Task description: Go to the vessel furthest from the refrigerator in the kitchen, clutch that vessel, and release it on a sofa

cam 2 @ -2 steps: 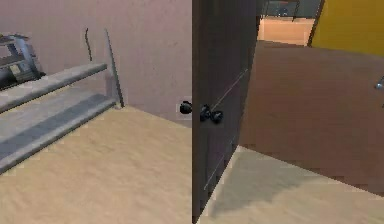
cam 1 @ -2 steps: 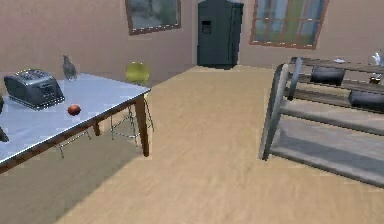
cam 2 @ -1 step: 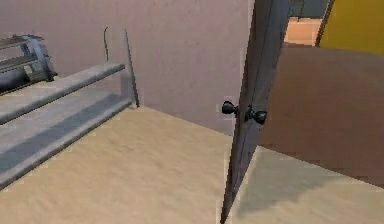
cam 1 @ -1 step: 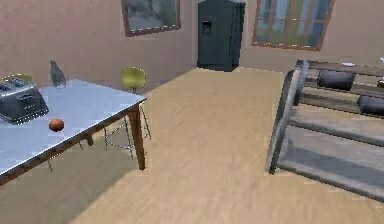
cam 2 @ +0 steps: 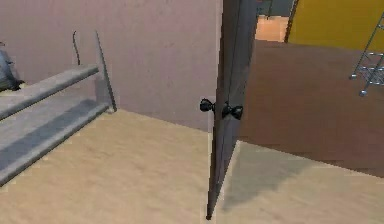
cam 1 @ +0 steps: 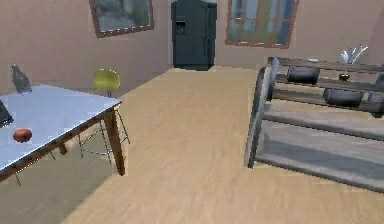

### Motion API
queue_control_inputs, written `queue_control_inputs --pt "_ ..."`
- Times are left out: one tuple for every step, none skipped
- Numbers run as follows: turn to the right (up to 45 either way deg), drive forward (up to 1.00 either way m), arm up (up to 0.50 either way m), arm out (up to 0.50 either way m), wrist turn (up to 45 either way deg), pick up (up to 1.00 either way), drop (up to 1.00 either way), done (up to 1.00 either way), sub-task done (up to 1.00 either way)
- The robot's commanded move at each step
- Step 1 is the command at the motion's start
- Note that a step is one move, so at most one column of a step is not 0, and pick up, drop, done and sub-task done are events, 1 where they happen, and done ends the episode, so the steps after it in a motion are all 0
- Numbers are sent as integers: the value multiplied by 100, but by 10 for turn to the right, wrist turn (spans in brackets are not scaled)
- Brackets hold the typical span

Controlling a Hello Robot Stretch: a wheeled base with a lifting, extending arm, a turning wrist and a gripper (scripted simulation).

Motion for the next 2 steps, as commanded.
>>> queue_control_inputs --pt "0 100 0 0 0 0 0 0 0" --pt "0 60 0 0 0 0 0 0 0"
